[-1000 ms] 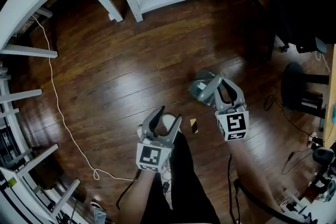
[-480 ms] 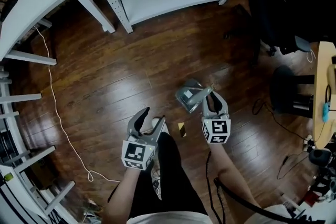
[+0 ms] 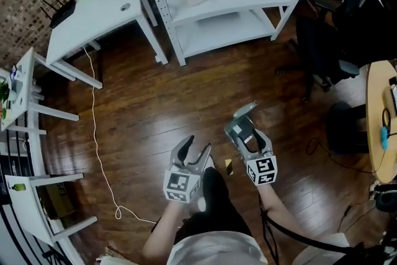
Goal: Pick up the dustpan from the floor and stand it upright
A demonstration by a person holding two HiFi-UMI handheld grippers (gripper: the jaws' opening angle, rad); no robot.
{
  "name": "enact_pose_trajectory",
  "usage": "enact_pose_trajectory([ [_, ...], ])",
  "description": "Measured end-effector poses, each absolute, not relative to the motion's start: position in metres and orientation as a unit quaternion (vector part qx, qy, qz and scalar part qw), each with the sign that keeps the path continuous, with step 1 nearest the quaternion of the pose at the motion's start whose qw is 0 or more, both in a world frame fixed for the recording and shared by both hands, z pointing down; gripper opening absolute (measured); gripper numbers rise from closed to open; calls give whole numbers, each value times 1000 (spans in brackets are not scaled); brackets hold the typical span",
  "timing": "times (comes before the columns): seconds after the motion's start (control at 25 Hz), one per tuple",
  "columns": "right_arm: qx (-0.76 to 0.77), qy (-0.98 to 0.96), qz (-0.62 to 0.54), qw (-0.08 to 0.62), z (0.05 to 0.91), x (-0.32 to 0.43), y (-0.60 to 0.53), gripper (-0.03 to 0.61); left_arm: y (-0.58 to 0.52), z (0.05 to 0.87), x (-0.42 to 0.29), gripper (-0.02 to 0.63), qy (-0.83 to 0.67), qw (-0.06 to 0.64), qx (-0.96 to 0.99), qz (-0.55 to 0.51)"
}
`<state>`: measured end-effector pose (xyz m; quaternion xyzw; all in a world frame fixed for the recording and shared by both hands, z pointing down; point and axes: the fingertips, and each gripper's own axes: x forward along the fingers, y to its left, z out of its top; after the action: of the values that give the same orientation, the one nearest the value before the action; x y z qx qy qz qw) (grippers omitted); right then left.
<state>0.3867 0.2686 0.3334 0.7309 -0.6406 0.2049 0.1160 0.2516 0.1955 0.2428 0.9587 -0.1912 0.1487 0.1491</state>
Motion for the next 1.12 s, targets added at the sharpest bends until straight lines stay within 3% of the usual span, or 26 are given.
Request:
enact_pose_trajectory([
  [0.2, 724, -671, 143, 73, 214, 306, 311, 236, 240, 138, 176, 242, -250, 75, 963, 73],
  [0.48, 704, -699, 104, 70, 94, 237, 387, 241, 319, 78, 87, 242, -327, 87, 940, 49],
  [0.88, 654, -754, -17, 66, -5, 211, 397, 241, 353, 9, 88, 241, -417, 2, 909, 16],
  [1.12, 652, -755, 23, 69, 22, 217, 423, 241, 375, 4, 102, 244, -410, 7, 912, 8],
])
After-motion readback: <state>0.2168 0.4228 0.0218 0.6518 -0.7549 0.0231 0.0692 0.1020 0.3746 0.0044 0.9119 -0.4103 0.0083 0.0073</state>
